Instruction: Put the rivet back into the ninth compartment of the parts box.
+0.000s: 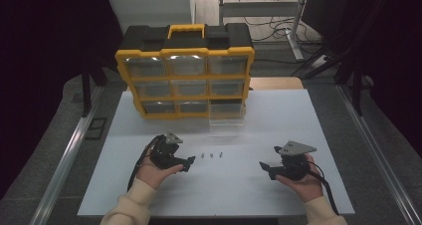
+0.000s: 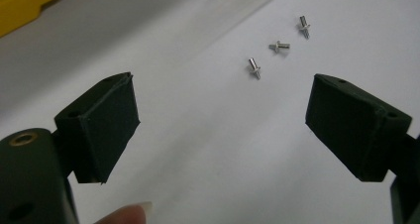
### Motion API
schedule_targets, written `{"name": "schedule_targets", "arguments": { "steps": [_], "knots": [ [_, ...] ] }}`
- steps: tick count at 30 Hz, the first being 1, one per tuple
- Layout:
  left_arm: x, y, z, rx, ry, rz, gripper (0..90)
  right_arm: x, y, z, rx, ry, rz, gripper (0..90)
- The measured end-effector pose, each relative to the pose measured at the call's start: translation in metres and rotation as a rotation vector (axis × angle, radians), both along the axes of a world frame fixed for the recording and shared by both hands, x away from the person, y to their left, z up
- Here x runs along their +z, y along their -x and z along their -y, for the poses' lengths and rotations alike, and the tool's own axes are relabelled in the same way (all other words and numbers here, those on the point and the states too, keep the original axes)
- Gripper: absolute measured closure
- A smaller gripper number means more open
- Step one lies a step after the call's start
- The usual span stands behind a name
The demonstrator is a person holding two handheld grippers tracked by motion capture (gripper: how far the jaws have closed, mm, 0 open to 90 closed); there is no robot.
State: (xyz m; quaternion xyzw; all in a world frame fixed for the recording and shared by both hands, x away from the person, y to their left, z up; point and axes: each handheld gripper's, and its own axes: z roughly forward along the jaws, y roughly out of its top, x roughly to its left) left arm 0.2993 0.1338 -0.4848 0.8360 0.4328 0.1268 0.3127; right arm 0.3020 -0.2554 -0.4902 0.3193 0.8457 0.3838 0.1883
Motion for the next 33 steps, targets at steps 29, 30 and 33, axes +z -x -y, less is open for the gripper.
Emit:
{"name": "schedule_targets", "arguments": {
  "steps": [29, 30, 33],
  "knots": [
    [-0.020, -0.029, 0.027, -0.007, -0.038, -0.093, 14.1, -0.004, 0.000, -0.001, -0.015, 0.009, -0.021, 21.3],
    [-0.021, -0.030, 0.028, -0.010, -0.042, -0.096, 14.1, -0.004, 0.000, -0.001, -0.015, 0.010, -0.022, 21.3],
    [-0.022, -0.033, 0.031, -0.004, -0.056, -0.104, 14.8, -0.005, -0.001, -0.001, -0.014, 0.013, -0.023, 21.3]
  ]
}}
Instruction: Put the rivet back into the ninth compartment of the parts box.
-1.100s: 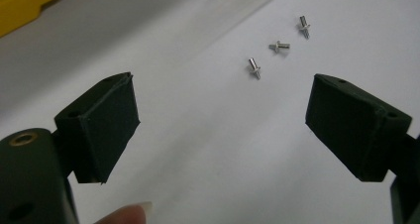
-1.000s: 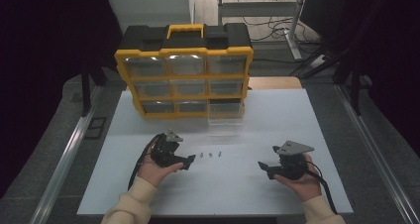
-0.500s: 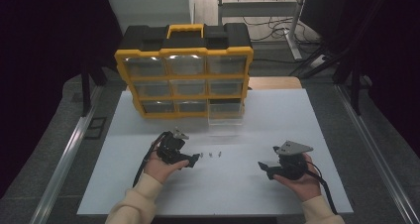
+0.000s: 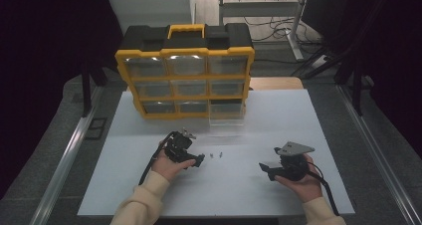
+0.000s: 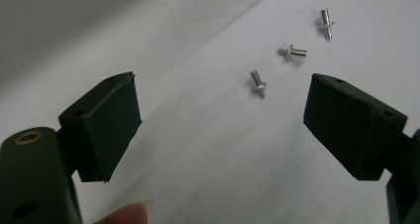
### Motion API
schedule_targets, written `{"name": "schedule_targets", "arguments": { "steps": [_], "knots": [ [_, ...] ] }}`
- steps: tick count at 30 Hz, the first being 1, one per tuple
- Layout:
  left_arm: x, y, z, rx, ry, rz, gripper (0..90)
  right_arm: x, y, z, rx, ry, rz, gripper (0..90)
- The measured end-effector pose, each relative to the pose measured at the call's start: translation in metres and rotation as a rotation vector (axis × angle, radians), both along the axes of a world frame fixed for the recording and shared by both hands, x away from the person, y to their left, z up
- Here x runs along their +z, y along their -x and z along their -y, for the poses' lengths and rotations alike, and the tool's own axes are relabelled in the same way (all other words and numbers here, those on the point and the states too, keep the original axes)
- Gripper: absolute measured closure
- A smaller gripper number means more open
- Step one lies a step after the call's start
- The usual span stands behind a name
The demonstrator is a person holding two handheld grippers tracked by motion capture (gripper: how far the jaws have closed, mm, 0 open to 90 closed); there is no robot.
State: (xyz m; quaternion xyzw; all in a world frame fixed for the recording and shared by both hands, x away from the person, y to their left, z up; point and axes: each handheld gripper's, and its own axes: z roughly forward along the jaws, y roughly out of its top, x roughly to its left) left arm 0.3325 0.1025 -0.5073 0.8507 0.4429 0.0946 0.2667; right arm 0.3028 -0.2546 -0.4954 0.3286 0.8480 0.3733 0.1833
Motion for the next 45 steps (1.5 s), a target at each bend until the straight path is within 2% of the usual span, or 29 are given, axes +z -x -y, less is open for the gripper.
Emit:
{"name": "schedule_targets", "arguments": {
  "steps": [1, 3, 4, 6, 7, 8, 9, 11, 12, 13, 14, 16, 22, 23, 24, 26, 33, 38, 42, 45],
  "knots": [
    [-0.001, -0.001, 0.002, 0.010, 0.009, 0.001, 15.1, 0.000, 0.000, 0.000, -0.001, -0.002, -0.002, 21.3],
    [-0.001, -0.003, 0.004, 0.000, -0.007, -0.006, 15.4, 0.000, -0.001, 0.001, -0.004, -0.003, -0.005, 21.3],
    [-0.002, -0.003, 0.007, 0.013, 0.002, -0.005, 15.5, -0.001, -0.001, 0.001, -0.005, -0.004, -0.006, 21.3],
    [-0.002, -0.006, 0.009, -0.002, -0.025, -0.012, 15.8, -0.001, -0.001, 0.001, -0.007, -0.003, -0.006, 21.3],
    [-0.003, -0.006, 0.012, 0.011, -0.017, -0.011, 16.0, -0.001, -0.001, 0.001, -0.007, -0.003, -0.005, 21.3],
    [-0.002, -0.008, 0.013, 0.002, -0.045, -0.017, 16.4, -0.001, -0.001, 0.001, -0.007, -0.001, -0.005, 21.3],
    [-0.003, -0.009, 0.015, 0.012, -0.059, -0.018, 17.1, -0.001, -0.001, 0.001, -0.007, 0.002, -0.004, 21.2],
    [-0.005, -0.013, 0.018, 0.024, -0.069, -0.035, 18.3, -0.001, -0.001, 0.002, -0.009, 0.000, -0.005, 21.3],
    [-0.006, -0.013, 0.020, 0.038, -0.055, -0.034, 18.8, -0.001, -0.001, 0.003, -0.013, 0.003, -0.004, 21.2],
    [-0.006, -0.015, 0.019, 0.030, -0.071, -0.043, 19.4, -0.001, -0.001, 0.003, -0.014, 0.002, -0.005, 21.3],
    [-0.007, -0.016, 0.021, 0.044, -0.051, -0.048, 20.9, -0.001, -0.001, 0.003, -0.016, -0.001, -0.006, 21.3],
    [-0.009, -0.017, 0.021, 0.023, -0.073, -0.072, 22.6, -0.001, -0.002, 0.003, -0.018, -0.002, -0.006, 21.2],
    [-0.012, -0.018, 0.024, 0.034, -0.075, -0.075, 27.1, -0.002, -0.002, 0.003, -0.015, 0.008, -0.003, 21.2],
    [-0.011, -0.018, 0.023, 0.020, -0.090, -0.079, 28.6, -0.002, -0.002, 0.003, -0.015, 0.009, -0.001, 21.2],
    [-0.011, -0.017, 0.025, 0.028, -0.074, -0.075, 30.2, -0.002, -0.002, 0.003, -0.017, 0.010, 0.001, 21.2],
    [-0.009, -0.018, 0.025, 0.002, -0.090, -0.087, 34.4, -0.002, -0.002, 0.003, -0.017, 0.012, 0.007, 21.2],
    [-0.005, -0.018, 0.030, -0.058, -0.102, -0.114, 55.4, -0.002, -0.001, 0.004, -0.027, 0.028, 0.020, 21.3],
    [-0.003, -0.018, 0.035, -0.071, -0.099, -0.128, 68.2, -0.001, -0.001, 0.004, -0.029, 0.030, 0.025, 21.3],
    [-0.002, -0.020, 0.035, -0.089, -0.109, -0.141, 74.7, -0.001, -0.001, 0.004, -0.029, 0.034, 0.027, 21.3],
    [-0.002, -0.022, 0.034, -0.091, -0.101, -0.153, 79.5, -0.002, -0.001, 0.004, -0.030, 0.037, 0.027, 21.4]
  ]
}}
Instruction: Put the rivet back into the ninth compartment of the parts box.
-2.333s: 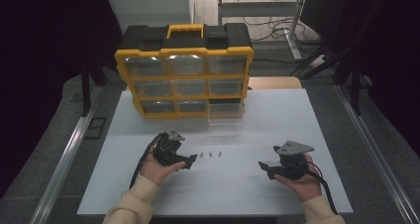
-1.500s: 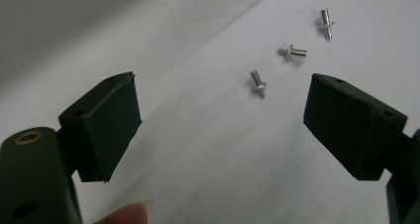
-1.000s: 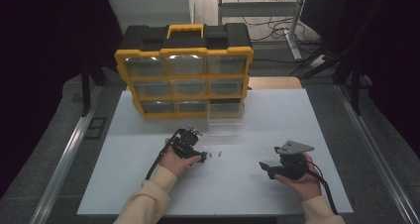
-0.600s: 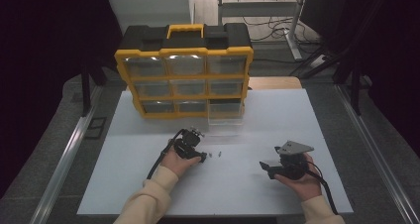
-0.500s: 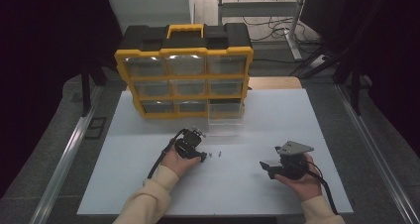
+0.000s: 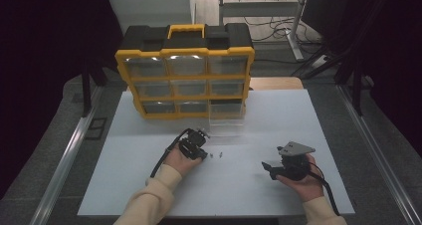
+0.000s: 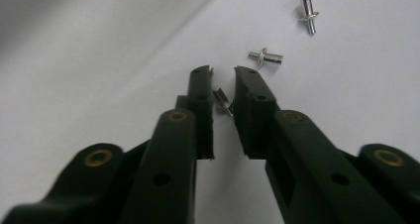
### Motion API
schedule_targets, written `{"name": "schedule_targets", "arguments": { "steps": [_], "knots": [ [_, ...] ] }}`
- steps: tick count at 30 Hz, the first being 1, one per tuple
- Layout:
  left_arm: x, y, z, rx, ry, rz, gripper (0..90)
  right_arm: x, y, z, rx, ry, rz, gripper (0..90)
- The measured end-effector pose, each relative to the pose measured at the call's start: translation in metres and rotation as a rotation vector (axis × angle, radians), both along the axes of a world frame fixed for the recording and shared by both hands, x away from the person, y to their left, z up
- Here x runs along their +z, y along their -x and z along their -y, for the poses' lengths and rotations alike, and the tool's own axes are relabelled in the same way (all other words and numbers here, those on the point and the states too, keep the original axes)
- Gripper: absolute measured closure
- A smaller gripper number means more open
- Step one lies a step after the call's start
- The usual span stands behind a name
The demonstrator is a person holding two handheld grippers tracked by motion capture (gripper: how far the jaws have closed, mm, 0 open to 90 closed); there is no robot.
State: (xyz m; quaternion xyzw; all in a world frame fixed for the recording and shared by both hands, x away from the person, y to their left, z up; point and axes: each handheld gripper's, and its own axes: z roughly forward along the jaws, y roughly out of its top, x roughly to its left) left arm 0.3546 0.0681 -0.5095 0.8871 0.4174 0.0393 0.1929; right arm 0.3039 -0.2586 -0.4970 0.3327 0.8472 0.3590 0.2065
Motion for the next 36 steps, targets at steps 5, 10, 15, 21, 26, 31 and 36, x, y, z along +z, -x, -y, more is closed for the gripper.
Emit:
{"name": "schedule_targets", "arguments": {
  "steps": [5, 10, 15, 21, 26, 31, 36],
  "knots": [
    [0.000, -0.003, -0.003, 0.004, 0.027, -0.021, 82.6, 0.000, 0.001, 0.000, -0.003, 0.001, 0.001, 21.4],
    [0.000, -0.003, -0.003, -0.010, 0.022, -0.015, 82.9, 0.001, 0.001, 0.001, -0.002, -0.003, 0.005, 21.4],
    [0.001, -0.003, -0.006, 0.000, 0.039, -0.007, 82.9, 0.001, 0.001, 0.001, -0.005, -0.004, 0.006, 21.3],
    [0.009, -0.003, -0.013, 0.022, 0.093, 0.001, 82.9, 0.001, 0.001, 0.001, -0.005, 0.001, 0.006, 21.4],
    [0.018, -0.005, -0.019, 0.018, 0.138, 0.000, 83.0, 0.001, 0.001, 0.001, -0.006, 0.005, 0.007, 21.3],
    [0.030, -0.007, -0.024, 0.027, 0.162, 0.017, 82.9, 0.000, 0.001, 0.001, -0.008, 0.012, 0.007, 21.2],
    [0.043, -0.011, -0.030, 0.035, 0.202, 0.037, 82.9, 0.000, 0.000, 0.001, -0.007, 0.012, 0.005, 21.2]
  ]
}}
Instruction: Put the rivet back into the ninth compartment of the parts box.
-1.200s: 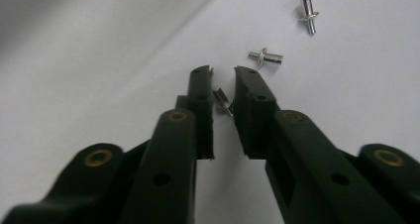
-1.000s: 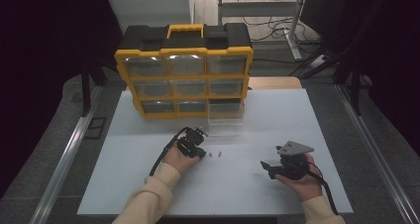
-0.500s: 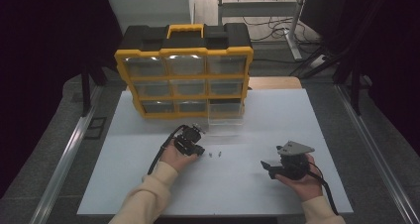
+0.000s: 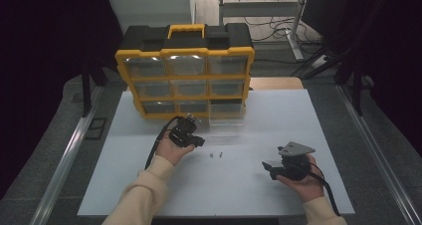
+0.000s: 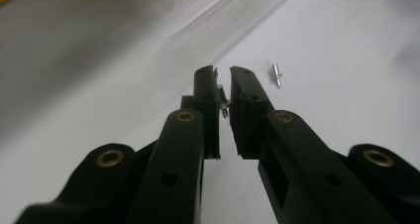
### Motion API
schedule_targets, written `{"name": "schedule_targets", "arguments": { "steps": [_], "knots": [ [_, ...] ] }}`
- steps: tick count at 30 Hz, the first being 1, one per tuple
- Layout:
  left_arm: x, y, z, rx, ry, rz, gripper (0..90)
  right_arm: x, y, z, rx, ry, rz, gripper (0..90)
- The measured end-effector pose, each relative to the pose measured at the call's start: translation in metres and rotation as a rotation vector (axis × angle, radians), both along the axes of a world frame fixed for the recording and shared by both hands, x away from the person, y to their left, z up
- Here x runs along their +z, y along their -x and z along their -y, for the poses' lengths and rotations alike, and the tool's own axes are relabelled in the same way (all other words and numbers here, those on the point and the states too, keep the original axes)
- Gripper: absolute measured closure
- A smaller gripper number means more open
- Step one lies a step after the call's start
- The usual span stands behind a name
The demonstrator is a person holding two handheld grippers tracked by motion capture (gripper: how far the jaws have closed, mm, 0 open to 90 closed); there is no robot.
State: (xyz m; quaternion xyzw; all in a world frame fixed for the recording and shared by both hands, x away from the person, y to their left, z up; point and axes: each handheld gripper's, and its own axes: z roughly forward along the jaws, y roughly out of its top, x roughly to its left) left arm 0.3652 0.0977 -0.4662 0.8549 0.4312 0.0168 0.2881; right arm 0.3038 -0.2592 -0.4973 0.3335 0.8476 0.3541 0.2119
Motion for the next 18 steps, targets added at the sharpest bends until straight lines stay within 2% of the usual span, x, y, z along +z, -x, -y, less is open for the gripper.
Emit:
{"name": "schedule_targets", "arguments": {
  "steps": [8, 18],
  "knots": [
    [0.019, -0.004, -0.007, 0.013, 0.043, 0.036, 82.9, 0.000, 0.000, 0.000, 0.000, -0.011, -0.005, 20.9],
    [0.035, -0.007, -0.009, 0.018, 0.066, 0.058, 82.9, -0.001, -0.001, 0.000, 0.001, -0.015, -0.012, 20.8]
  ]
}}
